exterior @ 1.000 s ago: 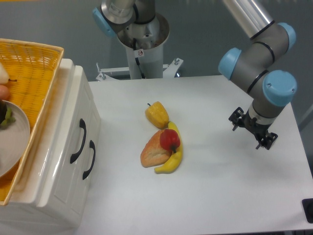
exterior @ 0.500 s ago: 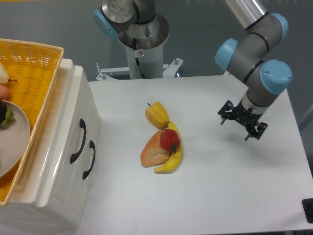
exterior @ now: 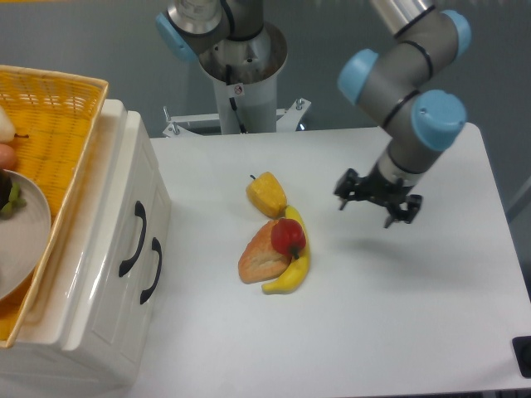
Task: Slide open the top white drawer
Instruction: 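Move the gripper from its start pose toward the white cabinet, then swing the gripper over the fruit toward the upper drawer's black handle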
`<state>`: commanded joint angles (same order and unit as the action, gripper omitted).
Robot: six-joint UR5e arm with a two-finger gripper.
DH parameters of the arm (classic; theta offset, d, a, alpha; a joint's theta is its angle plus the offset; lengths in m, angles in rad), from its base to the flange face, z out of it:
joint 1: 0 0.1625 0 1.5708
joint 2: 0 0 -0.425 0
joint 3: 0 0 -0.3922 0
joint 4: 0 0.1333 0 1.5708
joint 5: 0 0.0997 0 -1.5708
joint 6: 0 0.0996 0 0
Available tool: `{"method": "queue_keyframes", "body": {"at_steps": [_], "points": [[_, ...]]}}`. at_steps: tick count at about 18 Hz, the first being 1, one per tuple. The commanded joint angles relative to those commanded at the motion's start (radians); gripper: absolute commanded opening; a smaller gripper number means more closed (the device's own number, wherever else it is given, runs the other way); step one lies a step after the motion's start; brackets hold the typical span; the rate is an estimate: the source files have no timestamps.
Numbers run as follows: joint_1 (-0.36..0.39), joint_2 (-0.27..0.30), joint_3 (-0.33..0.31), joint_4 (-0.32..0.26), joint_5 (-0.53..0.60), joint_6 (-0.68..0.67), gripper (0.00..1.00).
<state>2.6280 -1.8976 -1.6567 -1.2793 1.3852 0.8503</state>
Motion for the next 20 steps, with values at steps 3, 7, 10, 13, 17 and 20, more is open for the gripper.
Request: {"method": "queue_keyframes", "body": {"at_steps": [3,7,10,13,17,20], "points": [[-0.068,0.017,0.000,0.002,-0.005,-0.124,1.00],[-0.137,0.037,0.000,0.003,-0.032,-0.191,1.00],[-0.163,0.040,0.002,0.003,-0.075,-0.232,1.00],[-0.172,0.041,0.008,0.002,-0.159,-0.299,1.00],[-0.213,0.041,0.015,0.000,-0.210,-0.410,1.00],[-0.241,0.045,0.031,-0.021,-0.250,-0.450,1.00]]}}
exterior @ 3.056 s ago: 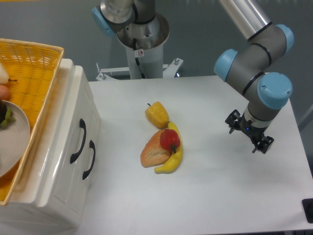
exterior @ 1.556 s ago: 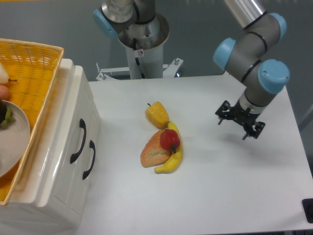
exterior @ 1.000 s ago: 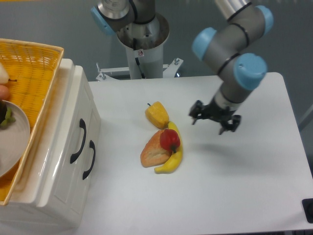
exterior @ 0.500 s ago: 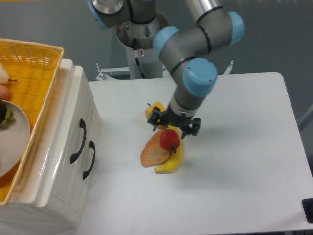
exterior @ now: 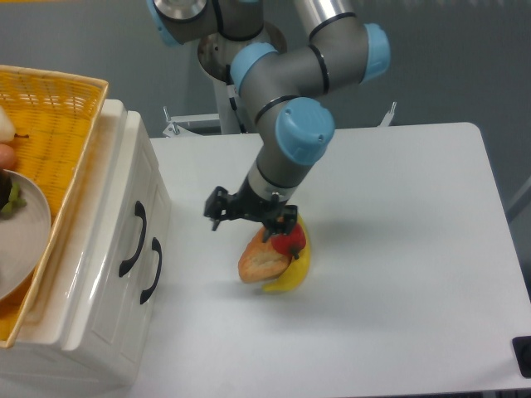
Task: Slide open the top white drawer
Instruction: 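Swing the gripper over the fruit toward the upper drawer's black handle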
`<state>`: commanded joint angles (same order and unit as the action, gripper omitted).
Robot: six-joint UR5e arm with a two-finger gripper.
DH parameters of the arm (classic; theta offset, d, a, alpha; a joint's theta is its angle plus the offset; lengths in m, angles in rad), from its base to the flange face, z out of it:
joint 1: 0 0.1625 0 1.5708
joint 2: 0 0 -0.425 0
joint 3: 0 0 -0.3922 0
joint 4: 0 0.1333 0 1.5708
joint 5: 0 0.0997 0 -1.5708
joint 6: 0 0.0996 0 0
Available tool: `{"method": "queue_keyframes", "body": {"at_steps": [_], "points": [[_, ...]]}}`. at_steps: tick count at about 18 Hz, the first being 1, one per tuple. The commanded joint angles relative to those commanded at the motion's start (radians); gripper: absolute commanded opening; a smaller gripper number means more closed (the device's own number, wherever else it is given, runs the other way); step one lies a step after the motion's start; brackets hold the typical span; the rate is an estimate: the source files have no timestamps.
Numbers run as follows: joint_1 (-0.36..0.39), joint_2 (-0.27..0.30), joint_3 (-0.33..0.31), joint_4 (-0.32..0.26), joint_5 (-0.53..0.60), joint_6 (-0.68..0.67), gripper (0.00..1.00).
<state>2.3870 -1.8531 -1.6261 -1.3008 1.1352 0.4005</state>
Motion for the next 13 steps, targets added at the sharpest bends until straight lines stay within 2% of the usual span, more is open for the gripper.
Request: {"method": "queue_keyframes", "body": {"at_steps": [6,13], "points": [[-0.028,-0.002,0.067,-0.057,-0.034,-0.057,1.00],[-0.055,-0.002,0.077,-0.057,-0.066,-0.058,0.96]]}}
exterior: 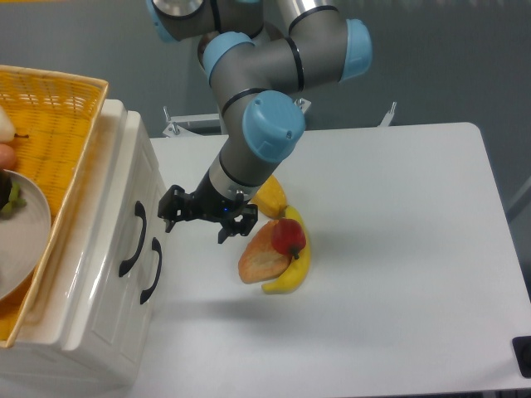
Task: Slide open the top white drawer
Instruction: 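Swing the gripper over the fruit toward the upper drawer's black handle, then lower the open gripper onto the upper drawer's black handle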
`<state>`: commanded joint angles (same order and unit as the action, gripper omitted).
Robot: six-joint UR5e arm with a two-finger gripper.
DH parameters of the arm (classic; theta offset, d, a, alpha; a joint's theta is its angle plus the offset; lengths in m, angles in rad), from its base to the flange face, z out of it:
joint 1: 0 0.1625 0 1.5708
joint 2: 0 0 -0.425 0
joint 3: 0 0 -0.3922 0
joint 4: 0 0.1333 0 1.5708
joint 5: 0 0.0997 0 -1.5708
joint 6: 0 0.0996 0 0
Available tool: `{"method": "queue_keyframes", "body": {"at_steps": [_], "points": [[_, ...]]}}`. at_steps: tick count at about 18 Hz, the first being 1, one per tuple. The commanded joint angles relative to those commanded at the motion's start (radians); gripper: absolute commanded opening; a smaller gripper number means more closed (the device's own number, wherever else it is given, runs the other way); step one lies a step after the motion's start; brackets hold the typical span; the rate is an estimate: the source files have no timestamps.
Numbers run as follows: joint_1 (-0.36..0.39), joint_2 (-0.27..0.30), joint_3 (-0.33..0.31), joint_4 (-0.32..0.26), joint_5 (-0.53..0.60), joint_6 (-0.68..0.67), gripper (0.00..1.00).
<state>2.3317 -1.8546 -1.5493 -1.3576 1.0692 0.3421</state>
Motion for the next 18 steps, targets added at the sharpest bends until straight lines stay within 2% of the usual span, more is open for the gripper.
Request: {"method": "queue_keyframes", "body": {"at_steps": [5,18], "points": [[-0.029,0.000,0.002,0.002,-0.018,0.000,0.93],[-0.051,-0.005,0.002,0.005,-0.029,0.000,0.85]]}}
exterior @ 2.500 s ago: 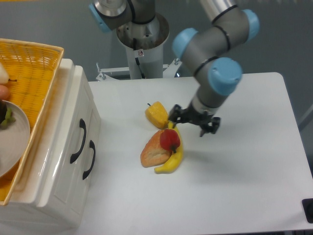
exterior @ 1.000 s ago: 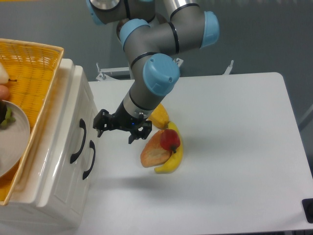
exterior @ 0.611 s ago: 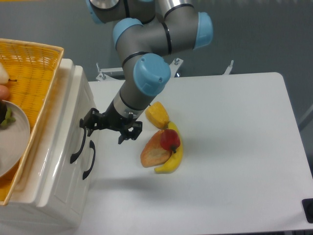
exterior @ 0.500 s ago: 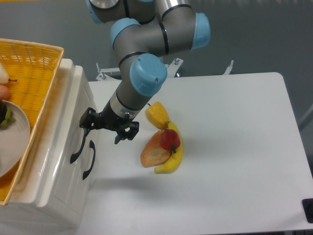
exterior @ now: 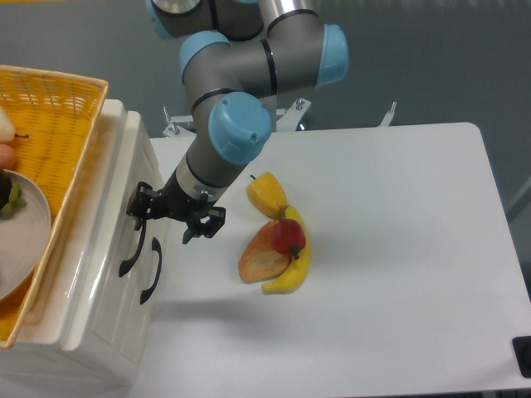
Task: Slide open the top white drawer
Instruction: 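Lower the open gripper onto the upper drawer's black handle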
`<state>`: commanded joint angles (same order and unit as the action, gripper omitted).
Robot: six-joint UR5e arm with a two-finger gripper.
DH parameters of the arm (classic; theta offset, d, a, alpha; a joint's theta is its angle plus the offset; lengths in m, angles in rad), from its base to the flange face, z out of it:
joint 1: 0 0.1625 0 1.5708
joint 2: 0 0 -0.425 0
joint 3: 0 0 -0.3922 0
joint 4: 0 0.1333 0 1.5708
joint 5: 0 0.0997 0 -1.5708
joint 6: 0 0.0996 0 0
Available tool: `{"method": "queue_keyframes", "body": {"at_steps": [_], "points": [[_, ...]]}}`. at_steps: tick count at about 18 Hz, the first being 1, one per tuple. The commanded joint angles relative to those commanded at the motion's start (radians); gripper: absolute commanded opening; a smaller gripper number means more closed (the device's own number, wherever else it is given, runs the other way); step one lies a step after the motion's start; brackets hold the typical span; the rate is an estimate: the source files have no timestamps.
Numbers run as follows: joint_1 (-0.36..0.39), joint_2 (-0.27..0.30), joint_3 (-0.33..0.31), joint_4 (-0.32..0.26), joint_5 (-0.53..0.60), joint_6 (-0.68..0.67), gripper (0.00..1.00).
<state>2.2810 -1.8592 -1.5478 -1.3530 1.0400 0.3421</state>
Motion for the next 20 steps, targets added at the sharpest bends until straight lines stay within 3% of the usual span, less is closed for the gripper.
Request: {"method": "queue_keyframes", "body": {"at_steps": [20], "points": [[-0.011,-0.009,0.012,0.006,-0.011,-0.002,0.77]]}}
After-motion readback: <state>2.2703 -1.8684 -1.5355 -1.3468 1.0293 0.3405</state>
